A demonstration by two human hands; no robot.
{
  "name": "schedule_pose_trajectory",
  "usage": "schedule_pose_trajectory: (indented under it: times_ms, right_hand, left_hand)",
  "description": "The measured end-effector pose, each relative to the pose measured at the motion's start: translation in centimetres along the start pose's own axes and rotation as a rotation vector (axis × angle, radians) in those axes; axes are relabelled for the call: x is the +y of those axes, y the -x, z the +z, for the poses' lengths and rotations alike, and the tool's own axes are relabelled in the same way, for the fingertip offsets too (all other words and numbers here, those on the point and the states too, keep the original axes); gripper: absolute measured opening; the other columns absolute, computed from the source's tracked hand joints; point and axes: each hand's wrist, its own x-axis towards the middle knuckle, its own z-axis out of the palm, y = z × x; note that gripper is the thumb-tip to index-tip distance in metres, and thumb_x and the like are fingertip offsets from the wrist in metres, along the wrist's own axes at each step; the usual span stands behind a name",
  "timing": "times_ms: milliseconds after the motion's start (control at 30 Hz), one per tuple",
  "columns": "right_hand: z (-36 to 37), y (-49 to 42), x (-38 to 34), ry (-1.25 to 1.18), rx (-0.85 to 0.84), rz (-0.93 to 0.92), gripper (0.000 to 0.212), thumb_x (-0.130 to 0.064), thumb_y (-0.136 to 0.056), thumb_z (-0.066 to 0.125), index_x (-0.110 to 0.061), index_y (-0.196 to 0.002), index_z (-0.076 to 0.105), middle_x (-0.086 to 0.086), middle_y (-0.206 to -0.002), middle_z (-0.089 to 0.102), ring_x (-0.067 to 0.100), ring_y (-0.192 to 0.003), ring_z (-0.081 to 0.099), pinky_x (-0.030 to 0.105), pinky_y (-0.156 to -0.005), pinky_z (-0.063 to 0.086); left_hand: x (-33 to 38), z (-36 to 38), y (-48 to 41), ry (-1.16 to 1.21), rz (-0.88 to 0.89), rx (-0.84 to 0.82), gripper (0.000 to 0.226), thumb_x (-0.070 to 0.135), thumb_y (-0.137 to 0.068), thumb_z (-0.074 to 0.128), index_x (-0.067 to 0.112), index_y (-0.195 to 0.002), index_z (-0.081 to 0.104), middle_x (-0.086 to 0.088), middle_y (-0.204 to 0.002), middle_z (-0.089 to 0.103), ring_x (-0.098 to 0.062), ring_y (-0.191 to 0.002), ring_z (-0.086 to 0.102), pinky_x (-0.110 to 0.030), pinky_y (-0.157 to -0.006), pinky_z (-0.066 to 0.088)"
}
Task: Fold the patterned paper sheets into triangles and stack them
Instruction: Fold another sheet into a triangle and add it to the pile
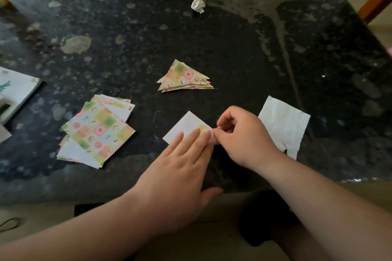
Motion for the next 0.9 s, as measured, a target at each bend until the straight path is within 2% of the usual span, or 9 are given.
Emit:
schedule_pose_trajectory:
  times_ms: [67, 100, 167, 267, 400, 567, 767, 833, 900]
  right_hand:
    - [0.2, 0.0, -0.1, -0.006, 0.008, 0.005, 0.017, -0.027, -0.090, 0.077, -0.030, -0.089, 0.060, -0.013, -0.084, 0.065, 0.005, -0.079, 0.063, 0.026, -0.073, 0.057]
    - [0.2, 0.1, -0.2, -0.006, 0.006, 0.008, 0.017, -0.028, -0.090, 0.077, -0.030, -0.090, 0.060, -0.013, -0.084, 0.065, 0.005, -0.078, 0.063, 0.024, -0.071, 0.056]
    - [0.0, 0.1, -0.4, 0.006, -0.011, 0.023, 0.018, -0.032, -0.090, 0.078, -0.030, -0.090, 0.060, -0.013, -0.084, 0.065, 0.005, -0.077, 0.062, 0.020, -0.066, 0.051]
    - [-0.9, 0.0, -0.3, 0.079, -0.074, 0.059, 0.018, -0.036, -0.088, 0.079, -0.029, -0.088, 0.062, -0.012, -0.083, 0.065, 0.006, -0.077, 0.062, 0.020, -0.063, 0.048]
    - [-1.5, -0.2, 0.4, 0.107, -0.107, 0.080, 0.016, -0.026, -0.088, 0.079, -0.031, -0.085, 0.064, -0.012, -0.083, 0.067, 0.006, -0.079, 0.064, 0.020, -0.062, 0.046]
    - [-1.3, -0.5, 0.4, 0.092, -0.104, 0.082, 0.018, -0.024, -0.089, 0.078, -0.032, -0.085, 0.063, -0.012, -0.085, 0.067, 0.005, -0.079, 0.063, 0.019, -0.061, 0.045]
    - [-1.1, -0.3, 0.4, 0.079, -0.093, 0.079, 0.019, -0.023, -0.092, 0.075, -0.034, -0.087, 0.061, -0.013, -0.087, 0.065, 0.005, -0.081, 0.062, 0.017, -0.062, 0.046]
    - [-1.0, -0.3, 0.5, 0.081, -0.085, 0.076, 0.018, -0.023, -0.093, 0.074, -0.034, -0.088, 0.061, -0.014, -0.087, 0.064, 0.006, -0.081, 0.062, 0.017, -0.063, 0.046]
    - [-1.0, -0.2, 0.4, 0.079, -0.076, 0.074, 0.018, -0.023, -0.093, 0.074, -0.034, -0.089, 0.061, -0.014, -0.087, 0.064, 0.006, -0.081, 0.061, 0.017, -0.063, 0.046]
  left_hand:
    - [0.5, -0.4, 0.0, 0.046, 0.011, -0.017, 0.089, 0.071, -0.099, 0.024, 0.012, -0.162, 0.006, -0.008, -0.169, -0.002, -0.021, -0.156, -0.006, -0.038, -0.125, -0.001]
    - [0.7, -0.4, 0.2, 0.060, 0.014, -0.022, 0.090, 0.072, -0.099, 0.021, 0.015, -0.160, -0.011, -0.004, -0.166, -0.020, -0.018, -0.153, -0.021, -0.035, -0.123, -0.011]
    - [1.1, -0.6, 0.3, 0.058, 0.016, -0.056, 0.091, 0.072, -0.099, 0.020, 0.017, -0.155, -0.025, 0.000, -0.160, -0.034, -0.015, -0.149, -0.033, -0.033, -0.122, -0.017]
    - [1.2, 0.0, 0.3, 0.053, 0.014, -0.049, 0.092, 0.072, -0.099, 0.020, 0.015, -0.156, -0.024, -0.002, -0.162, -0.033, -0.016, -0.148, -0.034, -0.034, -0.121, -0.019]
    - [1.1, 0.2, 0.0, 0.027, 0.024, -0.076, 0.091, 0.072, -0.099, 0.019, 0.015, -0.156, -0.024, -0.002, -0.162, -0.033, -0.017, -0.148, -0.035, -0.037, -0.123, -0.018]
    - [1.0, 0.3, -0.4, 0.033, 0.019, -0.078, 0.091, 0.071, -0.099, 0.020, 0.015, -0.156, -0.024, -0.002, -0.162, -0.033, -0.017, -0.148, -0.035, -0.037, -0.124, -0.016]
    - [1.6, -0.3, -0.6, 0.081, -0.015, -0.019, 0.091, 0.070, -0.100, 0.022, 0.015, -0.155, -0.025, -0.001, -0.161, -0.033, -0.016, -0.148, -0.034, -0.028, -0.108, -0.028]
    - [1.6, 0.1, -0.4, 0.090, -0.020, 0.005, 0.092, 0.070, -0.100, 0.023, 0.014, -0.156, -0.022, -0.001, -0.162, -0.029, -0.015, -0.149, -0.029, -0.027, -0.105, -0.029]
    - [1.5, 0.4, -0.5, 0.096, -0.031, 0.072, 0.092, 0.071, -0.099, 0.026, 0.011, -0.161, -0.007, -0.003, -0.167, -0.012, -0.018, -0.155, -0.012, -0.029, -0.109, -0.022]
